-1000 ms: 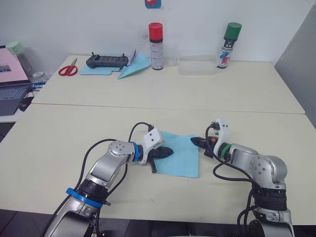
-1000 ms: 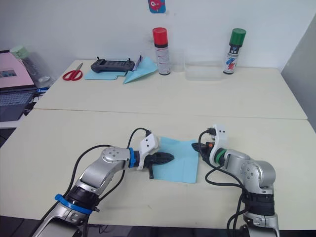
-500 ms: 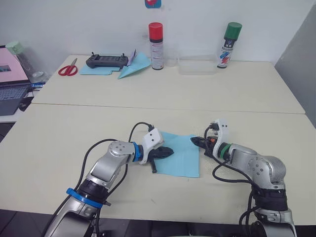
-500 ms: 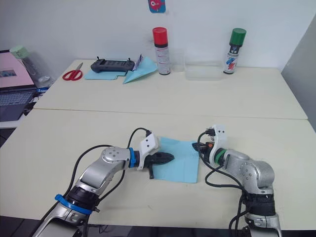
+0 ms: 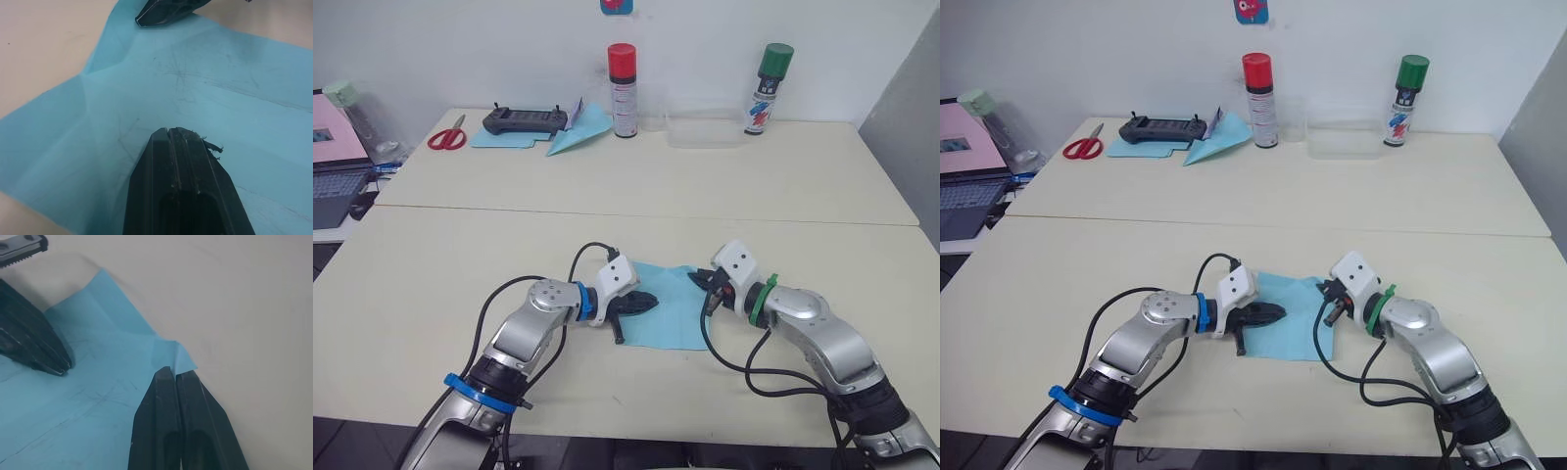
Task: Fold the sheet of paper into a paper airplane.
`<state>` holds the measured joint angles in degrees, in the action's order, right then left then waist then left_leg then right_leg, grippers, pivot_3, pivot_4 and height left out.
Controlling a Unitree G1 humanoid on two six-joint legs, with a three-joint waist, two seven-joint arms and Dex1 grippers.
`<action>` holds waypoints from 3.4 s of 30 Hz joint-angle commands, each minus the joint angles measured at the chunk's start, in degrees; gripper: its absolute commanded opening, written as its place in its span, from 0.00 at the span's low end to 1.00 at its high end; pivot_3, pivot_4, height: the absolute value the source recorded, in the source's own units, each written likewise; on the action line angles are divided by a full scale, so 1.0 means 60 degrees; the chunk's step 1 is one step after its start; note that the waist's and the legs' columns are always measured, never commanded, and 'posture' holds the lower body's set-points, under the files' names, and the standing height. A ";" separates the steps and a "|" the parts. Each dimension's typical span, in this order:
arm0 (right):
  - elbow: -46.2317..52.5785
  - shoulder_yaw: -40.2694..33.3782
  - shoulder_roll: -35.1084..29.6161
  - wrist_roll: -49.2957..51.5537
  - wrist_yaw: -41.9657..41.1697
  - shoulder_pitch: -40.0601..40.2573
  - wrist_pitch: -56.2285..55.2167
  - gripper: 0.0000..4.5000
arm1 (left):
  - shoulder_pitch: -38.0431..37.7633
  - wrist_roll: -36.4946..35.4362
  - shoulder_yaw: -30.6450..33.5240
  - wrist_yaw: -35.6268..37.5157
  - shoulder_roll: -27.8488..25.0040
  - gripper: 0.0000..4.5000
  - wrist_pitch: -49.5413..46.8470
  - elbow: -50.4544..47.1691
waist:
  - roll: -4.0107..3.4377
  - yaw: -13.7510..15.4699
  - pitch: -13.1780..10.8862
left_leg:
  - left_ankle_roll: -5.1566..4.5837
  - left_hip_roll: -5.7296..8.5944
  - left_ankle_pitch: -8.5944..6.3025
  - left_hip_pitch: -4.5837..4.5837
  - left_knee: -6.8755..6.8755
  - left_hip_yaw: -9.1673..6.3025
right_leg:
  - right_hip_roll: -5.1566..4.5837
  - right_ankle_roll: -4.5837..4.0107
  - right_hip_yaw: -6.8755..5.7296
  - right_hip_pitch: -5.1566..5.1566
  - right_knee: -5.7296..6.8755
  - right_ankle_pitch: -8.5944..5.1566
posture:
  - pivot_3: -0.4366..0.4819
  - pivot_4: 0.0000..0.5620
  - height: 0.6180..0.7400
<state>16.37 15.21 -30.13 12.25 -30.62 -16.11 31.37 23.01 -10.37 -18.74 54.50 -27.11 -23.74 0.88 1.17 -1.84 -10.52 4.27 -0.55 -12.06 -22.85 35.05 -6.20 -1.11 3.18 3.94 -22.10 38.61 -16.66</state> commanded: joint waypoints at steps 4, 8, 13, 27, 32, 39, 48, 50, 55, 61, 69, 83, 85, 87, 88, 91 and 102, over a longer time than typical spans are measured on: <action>0.0358 0.0221 -0.0151 -0.0527 -0.0605 0.0104 -0.0810 0.00 | -0.0192 0.0374 -0.0247 -0.0094 -0.0099 0.00 -0.0300 0.0306 | 0.0000 0.0000 0.0000 | 0.0000 0.0000 0.0000 0.0001 0.0000 -0.0001 | 0.0000 0.0000 0.0000 0.0000 0.0001 0.0000 | 0.48 0.27 1.00; 0.0493 0.0420 -0.0156 -0.0700 -0.0929 0.0085 -0.0786 0.00 | -0.0246 0.0363 -0.0217 -0.0109 -0.0125 0.00 -0.0313 0.0275 | 0.0000 0.0000 0.0000 | 0.0000 0.0000 0.0000 0.0002 0.0000 -0.0001 | 0.0000 0.0000 0.0000 0.0001 0.0002 0.0000 | 0.48 0.27 1.00; 0.0381 0.0728 -0.0182 -0.1072 -0.1185 0.0110 -0.0897 0.00 | -0.0343 0.0333 -0.0146 -0.0133 -0.0173 0.00 -0.0338 0.0223 | 0.0000 -0.0004 0.0000 | 0.0000 -0.0002 0.0000 0.0003 -0.0001 -0.0003 | 0.0001 0.0000 -0.0001 0.0001 0.0003 0.0000 | 0.48 0.27 1.00; -0.0743 0.1124 0.0252 -0.2097 -0.1106 -0.0113 -0.1312 0.00 | -0.0406 -0.0117 0.0386 -0.0040 -0.0226 0.00 -0.0722 0.0346 | 0.0001 -0.0035 0.0000 | 0.0000 -0.0005 0.0000 0.0015 -0.0001 -0.0001 | 0.0004 0.0000 0.0000 0.0003 0.0016 0.0000 | 0.48 0.27 1.00; -0.0871 0.1075 0.0515 -0.2276 -0.0956 -0.0216 -0.1039 0.00 | 0.0071 -0.0731 0.0976 0.0301 -0.0379 0.00 -0.1155 0.0818 | 0.0002 -0.0124 0.0001 | 0.0000 -0.0009 0.0001 0.0024 0.0000 -0.0002 | 0.0010 -0.0001 0.0000 0.0003 0.0036 0.0000 | 0.48 0.27 1.00; -0.0870 0.1097 0.0439 -0.2416 -0.1185 -0.0116 -0.0998 0.00 | 0.1165 -0.1155 0.1255 0.0095 0.0416 0.00 -0.1250 0.1334 | 0.0006 -0.0174 -0.0002 | 0.0001 -0.0006 0.0001 0.0021 0.0003 -0.0004 | 0.0009 -0.0001 -0.0002 0.0003 0.0042 0.0000 | 0.48 0.27 1.00; -0.0928 0.0988 0.0557 -0.2345 -0.1213 -0.0245 -0.0769 0.00 | 0.2454 -0.0364 0.0627 0.0158 0.1535 0.00 -0.0068 0.3038 | 0.0016 -0.0170 -0.0008 | 0.0003 -0.0004 0.0002 0.0017 0.0006 -0.0004 | 0.0010 0.0000 -0.0002 -0.0002 0.0043 0.0001 | 0.48 0.27 1.00; -0.0924 0.0990 0.0546 -0.2357 -0.1231 -0.0260 -0.0755 0.00 | 0.2650 0.0186 0.0199 0.0185 0.1566 0.00 0.0218 0.3580 | 0.0016 -0.0167 -0.0008 | 0.0003 -0.0003 0.0002 0.0015 0.0007 -0.0004 | 0.0010 0.0000 -0.0002 -0.0002 0.0042 0.0001 | 0.48 0.27 1.00; -0.0842 0.0948 0.0575 -0.2342 -0.1236 -0.0284 -0.0656 0.00 | 0.2767 0.1167 -0.0379 0.0139 0.1480 0.00 0.1094 0.4489 | 0.0017 -0.0165 -0.0007 | 0.0003 -0.0001 0.0002 0.0017 0.0007 -0.0005 | 0.0008 0.0001 -0.0001 0.0002 0.0042 0.0001 | 0.48 0.27 1.00; -0.0507 0.0587 0.1046 -0.1448 -0.1487 -0.0283 0.0377 0.14 | 0.2769 0.1743 -0.0640 -0.0016 0.1600 0.00 0.1713 0.5297 | 0.0030 -0.0171 0.0004 | 0.0003 0.0000 0.0002 0.0069 0.0011 -0.0005 | 0.0008 0.0002 -0.0001 0.0058 0.0041 0.0002 | 0.48 0.27 1.00; 0.0199 -0.0737 0.1743 0.1556 -0.2111 -0.0486 0.4390 0.28 | 0.2871 0.1878 -0.0551 0.0020 0.1790 0.00 0.2096 0.5860 | 0.0040 -0.0102 0.0010 | 0.0003 0.0003 0.0002 0.0133 0.0011 -0.0013 | 0.0005 0.0002 0.0000 0.0124 0.0036 0.0001 | 0.48 0.27 1.00; 0.1107 -0.2976 0.1323 0.4307 -0.2227 -0.0702 0.5639 0.28 | 0.3047 0.1989 -0.0544 0.0036 0.1799 0.00 0.2466 0.6349 | 0.0042 -0.0090 0.0012 | 0.0003 0.0002 0.0002 0.0131 0.0010 -0.0011 | 0.0005 0.0006 -0.0001 0.0124 0.0020 0.0002 | 0.48 0.27 1.00; 0.0819 -0.3233 0.1358 0.4177 -0.1839 -0.0825 0.5318 0.28 | 0.3068 0.2007 -0.0563 0.0047 0.1810 0.00 0.2534 0.6409 | 0.0042 -0.0091 0.0012 | 0.0003 0.0002 0.0002 0.0131 0.0010 -0.0010 | 0.0005 0.0006 0.0000 0.0124 0.0020 0.0002 | 0.48 0.27 1.00; 0.0200 -0.3226 0.1408 0.3474 -0.1136 -0.1053 0.4663 0.24 | 0.3086 0.2025 -0.0571 0.0067 0.1813 0.00 0.2614 0.6474 | 0.0042 -0.0093 0.0012 | 0.0003 0.0001 0.0002 0.0132 0.0010 -0.0009 | 0.0005 0.0006 -0.0001 0.0123 0.0019 0.0002 | 0.48 0.27 1.00; -0.0019 -0.2996 0.1314 0.3083 -0.0970 -0.1086 0.4269 0.19 | 0.3089 0.2036 -0.0576 0.0077 0.1815 0.00 0.2642 0.6497 | 0.0042 -0.0093 0.0012 | 0.0003 0.0001 0.0002 0.0133 0.0010 -0.0008 | 0.0005 0.0006 0.0000 0.0122 0.0018 0.0002 | 0.48 0.27 1.00; -0.0469 -0.1956 0.1119 0.2045 -0.0864 -0.0971 0.3120 0.00 | 0.3086 0.2075 -0.0602 0.0103 0.1819 0.00 0.2745 0.6550 | 0.0042 -0.0087 0.0012 | 0.0003 0.0001 0.0002 0.0130 0.0010 -0.0007 | 0.0005 0.0006 0.0000 0.0122 0.0007 0.0002 | 0.48 0.27 1.00; -0.1260 -0.0699 0.1168 0.0926 -0.0703 -0.0362 0.2080 0.00 | 0.3060 0.2110 -0.0599 0.0118 0.1862 0.00 0.2728 0.6486 | 0.0042 -0.0090 0.0012 | 0.0003 0.0002 0.0001 0.0120 -0.0001 -0.0005 | 0.0005 0.0010 0.0001 0.0118 -0.0006 0.0004 | 0.48 0.27 1.00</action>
<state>8.14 10.78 -22.23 19.01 -34.99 -19.01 44.18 43.02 -1.49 -20.87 56.55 -15.46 -5.55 36.20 1.42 -2.38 -10.45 4.29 -0.54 -12.05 -22.13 35.04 -6.24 -1.08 3.24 3.94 -21.39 38.57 -16.63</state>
